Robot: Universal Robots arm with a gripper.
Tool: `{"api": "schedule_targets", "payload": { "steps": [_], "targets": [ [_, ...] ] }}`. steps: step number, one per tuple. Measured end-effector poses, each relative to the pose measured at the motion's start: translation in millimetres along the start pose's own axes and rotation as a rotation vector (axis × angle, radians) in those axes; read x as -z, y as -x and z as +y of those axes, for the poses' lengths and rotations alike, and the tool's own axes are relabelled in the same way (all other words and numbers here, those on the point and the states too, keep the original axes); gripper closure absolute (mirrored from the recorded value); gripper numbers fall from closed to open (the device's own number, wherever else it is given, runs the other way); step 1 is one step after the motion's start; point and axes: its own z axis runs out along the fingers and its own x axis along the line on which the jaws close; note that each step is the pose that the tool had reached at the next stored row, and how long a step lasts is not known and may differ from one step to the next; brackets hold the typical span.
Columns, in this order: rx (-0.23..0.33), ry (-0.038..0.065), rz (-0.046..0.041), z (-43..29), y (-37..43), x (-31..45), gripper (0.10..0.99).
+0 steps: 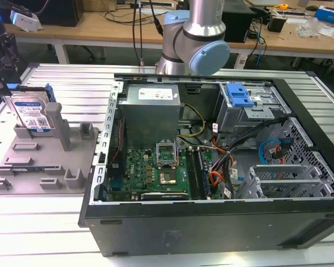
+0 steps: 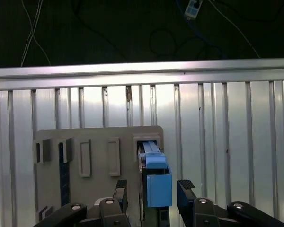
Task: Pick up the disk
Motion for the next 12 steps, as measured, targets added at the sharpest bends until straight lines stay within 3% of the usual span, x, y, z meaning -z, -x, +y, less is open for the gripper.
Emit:
{"api": "schedule_targets", "payload": {
  "steps": [3, 12],
  "targets": [
    [0.003, -0.001, 0.0063, 0.0, 2.2, -3.6, 0.545],
    [0.023, -0.007, 0.0082, -0.1, 3.2, -14.3, 0.545]
  ]
}}
